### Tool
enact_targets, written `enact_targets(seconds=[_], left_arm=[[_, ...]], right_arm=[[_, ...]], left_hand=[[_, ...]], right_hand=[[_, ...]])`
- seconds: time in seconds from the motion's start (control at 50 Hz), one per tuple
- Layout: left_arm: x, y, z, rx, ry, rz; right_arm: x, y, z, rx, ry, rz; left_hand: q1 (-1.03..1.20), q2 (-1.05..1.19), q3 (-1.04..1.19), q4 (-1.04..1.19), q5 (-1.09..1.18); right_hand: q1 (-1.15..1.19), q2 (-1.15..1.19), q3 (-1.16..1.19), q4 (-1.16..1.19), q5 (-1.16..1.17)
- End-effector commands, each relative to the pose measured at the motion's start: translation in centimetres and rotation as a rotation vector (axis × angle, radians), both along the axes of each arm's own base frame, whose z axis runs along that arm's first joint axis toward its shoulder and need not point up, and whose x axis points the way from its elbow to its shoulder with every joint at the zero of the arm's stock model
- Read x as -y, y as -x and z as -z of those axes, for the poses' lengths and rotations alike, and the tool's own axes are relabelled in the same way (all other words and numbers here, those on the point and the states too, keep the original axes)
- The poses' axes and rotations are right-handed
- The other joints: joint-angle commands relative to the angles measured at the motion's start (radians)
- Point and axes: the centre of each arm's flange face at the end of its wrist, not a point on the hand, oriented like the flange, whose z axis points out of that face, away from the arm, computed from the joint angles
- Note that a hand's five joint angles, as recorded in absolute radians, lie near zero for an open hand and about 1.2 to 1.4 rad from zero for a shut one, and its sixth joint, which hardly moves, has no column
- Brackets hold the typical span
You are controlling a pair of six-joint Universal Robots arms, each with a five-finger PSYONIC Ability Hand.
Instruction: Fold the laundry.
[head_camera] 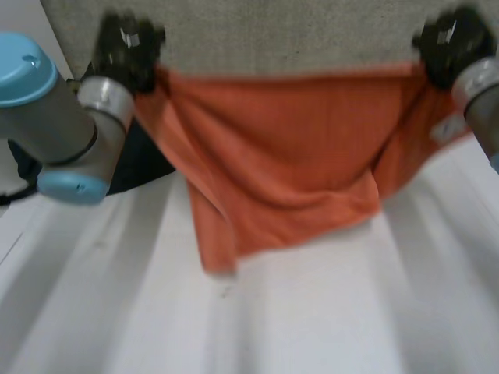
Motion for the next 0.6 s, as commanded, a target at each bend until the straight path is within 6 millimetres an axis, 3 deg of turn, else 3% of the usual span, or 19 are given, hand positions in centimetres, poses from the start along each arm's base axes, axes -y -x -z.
enact_targets(seconds=[0.02, 0.06, 0.12, 0.2, 0.26, 0.3, 0.34, 0.36, 0.42, 0.44, 0.52, 0.6], left_arm=[[0.4, -0.3, -7.9, -0.221, 0.412, -0.078], [0.1, -0.4, -7.8, -0.229, 0.403, -0.092], [-0.1, -0.6, -5.7, -0.201, 0.332, -0.102], [-1.0, -1.0, -2.5, -0.155, 0.222, -0.102], [-1.7, -1.5, 1.2, -0.098, 0.115, -0.107], [-2.4, -1.6, 4.2, -0.053, 0.028, -0.105], [-2.8, -2.0, 6.0, -0.026, -0.026, -0.107], [-3.1, -2.3, 8.1, 0.006, -0.088, -0.106], [-3.7, -2.6, 12.4, 0.072, -0.201, -0.102], [-4.3, -2.6, 14.9, 0.108, -0.272, -0.098], [-6.2, -3.3, 18.2, 0.183, -0.401, -0.095], [-8.2, -4.1, 18.1, 0.254, -0.472, -0.099]], right_arm=[[1.2, -0.4, -7.2, 0.127, 0.512, -0.018], [1.2, -0.6, -7.0, 0.127, 0.5, -0.027], [1.2, -0.7, -6.0, 0.124, 0.461, -0.043], [0.7, -0.9, -1.5, 0.081, 0.31, -0.083], [0.1, -0.9, 1.1, 0.058, 0.228, -0.108], [-0.4, -0.8, 4.3, 0.036, 0.132, -0.13], [-0.9, -0.8, 6.7, 0.023, 0.061, -0.146], [-1.4, -0.8, 9.4, 0.008, -0.017, -0.159], [-2.0, -0.4, 13.7, -0.021, -0.132, -0.165], [-2.3, 0.2, 15.7, -0.037, -0.189, -0.155], [-3.3, 1.6, 17.9, -0.068, -0.261, -0.119], [-5.2, 2.3, 18.4, -0.079, -0.34, -0.108]], left_hand=[[0.275, 0.199, 0.204, 0.195, 0.248], [0.275, 0.199, 0.204, 0.195, 0.248], [0.275, 0.199, 0.204, 0.195, 0.248], [0.275, 0.199, 0.204, 0.195, 0.248], [0.275, 0.199, 0.204, 0.195, 0.248], [0.275, 0.199, 0.204, 0.195, 0.248], [0.275, 0.199, 0.204, 0.195, 0.248], [0.275, 0.199, 0.204, 0.195, 0.248], [0.275, 0.199, 0.204, 0.195, 0.248], [0.275, 0.199, 0.204, 0.195, 0.248], [0.275, 0.199, 0.204, 0.195, 0.248], [0.275, 0.199, 0.204, 0.195, 0.248]], right_hand=[[0.415, 0.22, 0.214, 0.209, 0.228], [0.415, 0.22, 0.214, 0.209, 0.228], [0.415, 0.22, 0.214, 0.209, 0.228], [0.415, 0.22, 0.214, 0.209, 0.228], [0.415, 0.22, 0.214, 0.209, 0.228], [0.415, 0.22, 0.214, 0.209, 0.228], [0.415, 0.22, 0.214, 0.209, 0.228], [0.415, 0.22, 0.214, 0.209, 0.228], [0.415, 0.22, 0.214, 0.209, 0.228], [0.415, 0.22, 0.214, 0.209, 0.228], [0.415, 0.22, 0.214, 0.209, 0.228], [0.415, 0.22, 0.214, 0.209, 0.228]])
